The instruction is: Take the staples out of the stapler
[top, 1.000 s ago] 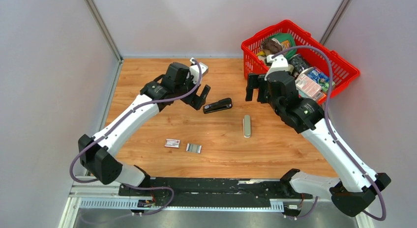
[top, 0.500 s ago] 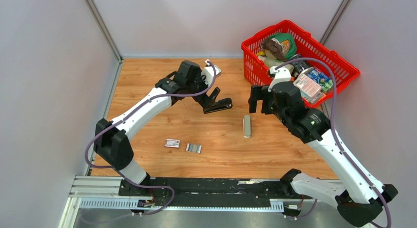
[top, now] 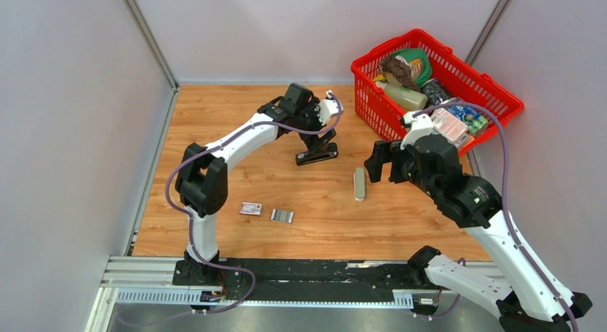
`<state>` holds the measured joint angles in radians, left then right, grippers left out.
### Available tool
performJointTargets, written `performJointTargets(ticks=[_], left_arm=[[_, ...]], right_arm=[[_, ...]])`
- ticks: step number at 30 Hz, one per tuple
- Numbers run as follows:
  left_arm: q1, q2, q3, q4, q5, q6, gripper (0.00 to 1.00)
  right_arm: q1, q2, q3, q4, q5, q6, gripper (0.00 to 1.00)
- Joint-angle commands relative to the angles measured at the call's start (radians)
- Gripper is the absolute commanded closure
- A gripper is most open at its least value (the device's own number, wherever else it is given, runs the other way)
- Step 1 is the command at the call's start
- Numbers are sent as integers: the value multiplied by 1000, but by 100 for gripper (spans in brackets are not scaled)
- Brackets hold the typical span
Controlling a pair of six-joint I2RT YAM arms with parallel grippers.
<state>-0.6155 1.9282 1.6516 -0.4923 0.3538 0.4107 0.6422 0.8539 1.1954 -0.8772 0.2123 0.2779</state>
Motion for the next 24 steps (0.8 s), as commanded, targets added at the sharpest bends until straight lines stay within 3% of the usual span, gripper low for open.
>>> performJointTargets(ticks=[1, 24], left_arm=[[-6, 70, 89, -2, 59, 91, 0], [-26, 279, 159, -19, 54, 192, 1]], right_arm=[[1, -15, -19, -6, -68, 9, 0], [2, 86, -34, 34, -108, 17, 0]])
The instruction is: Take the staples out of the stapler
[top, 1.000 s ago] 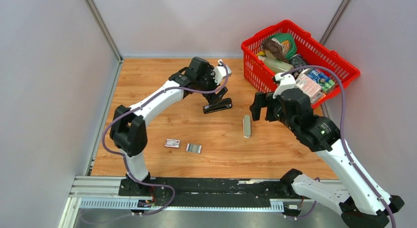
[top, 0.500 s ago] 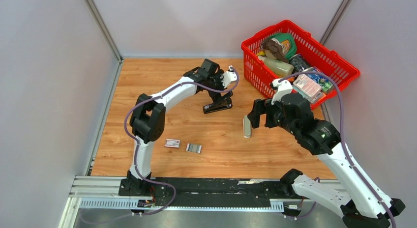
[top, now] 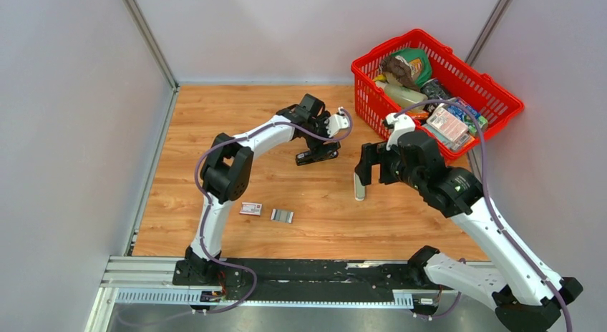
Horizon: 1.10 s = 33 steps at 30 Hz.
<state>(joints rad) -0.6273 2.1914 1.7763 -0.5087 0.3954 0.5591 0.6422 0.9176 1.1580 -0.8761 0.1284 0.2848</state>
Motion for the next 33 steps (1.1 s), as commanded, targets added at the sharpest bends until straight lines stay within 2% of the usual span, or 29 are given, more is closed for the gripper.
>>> performJointTargets(ticks=[1, 14, 22, 25, 26, 29, 30, 31, 32, 33], left_arm=[[-15, 18, 32, 2, 7, 44, 1], [-43, 45, 37, 29, -55, 47, 12], [-46, 34, 40, 48, -82, 38, 26], [-48, 31, 44, 52, -86, 35, 40], [-48, 31, 48, 52, -90, 35, 49], [-48, 30, 49, 52, -104, 36, 55], [-48, 28, 48, 53, -108, 36, 64], [-48, 27, 46, 53, -112, 36, 68], [-48, 24, 45, 55, -119, 35, 81], [-48, 19, 44, 56, -124, 35, 89]], right_arm=[[2, 24, 3, 34, -23, 8, 0], [7, 12, -29, 46, -26, 10, 0], [8, 1, -32, 46, -16, 7, 0], [10, 3, -34, 46, -16, 7, 0], [10, 3, -34, 45, -16, 7, 0], [10, 1, -34, 45, -18, 7, 0], [10, 0, -35, 43, -15, 7, 0], [10, -2, -35, 43, -13, 7, 0], [10, -2, -34, 45, -12, 8, 0], [10, -2, -32, 40, -12, 11, 0]])
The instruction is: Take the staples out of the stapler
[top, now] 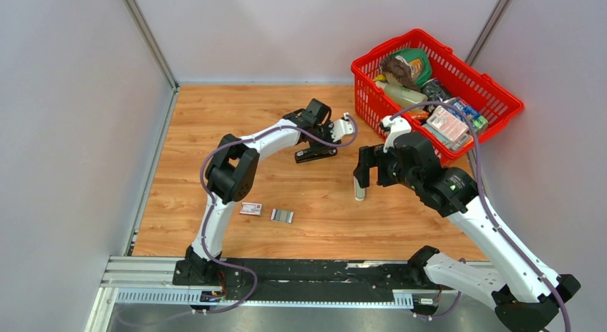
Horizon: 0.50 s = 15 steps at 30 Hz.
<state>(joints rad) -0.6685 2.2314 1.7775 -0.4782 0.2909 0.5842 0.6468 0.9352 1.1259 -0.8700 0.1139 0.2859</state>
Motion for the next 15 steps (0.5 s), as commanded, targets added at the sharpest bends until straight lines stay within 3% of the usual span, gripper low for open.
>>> performJointTargets(ticks=[1, 15], left_arm=[[-6, -30, 37, 35, -28, 6, 100], [-6, -208, 25, -88, 152, -55, 100]], right_arm=[[7, -19, 3, 32, 1, 9, 0], [5, -72, 61, -24, -19, -10, 0]])
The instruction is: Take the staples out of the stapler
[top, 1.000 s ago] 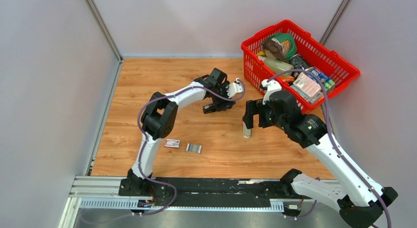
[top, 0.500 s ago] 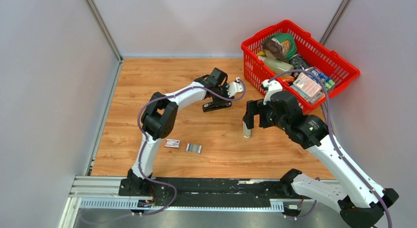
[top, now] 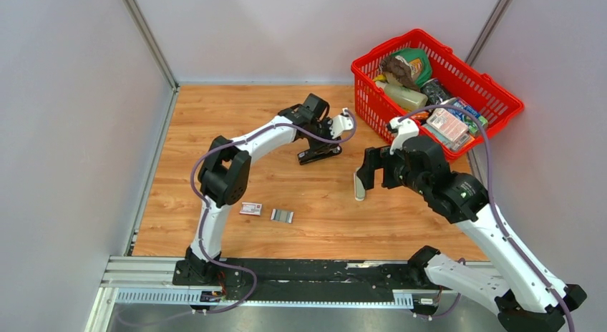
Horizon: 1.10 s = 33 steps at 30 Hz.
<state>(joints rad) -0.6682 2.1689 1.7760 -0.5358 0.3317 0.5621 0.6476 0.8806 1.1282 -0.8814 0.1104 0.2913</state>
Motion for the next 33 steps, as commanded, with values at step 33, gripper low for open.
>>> performJointTargets(ticks=[33], left_arm=[[-7, -868, -360, -84, 731, -415, 100]], right_arm=[[35, 207, 436, -64, -664, -205, 13]])
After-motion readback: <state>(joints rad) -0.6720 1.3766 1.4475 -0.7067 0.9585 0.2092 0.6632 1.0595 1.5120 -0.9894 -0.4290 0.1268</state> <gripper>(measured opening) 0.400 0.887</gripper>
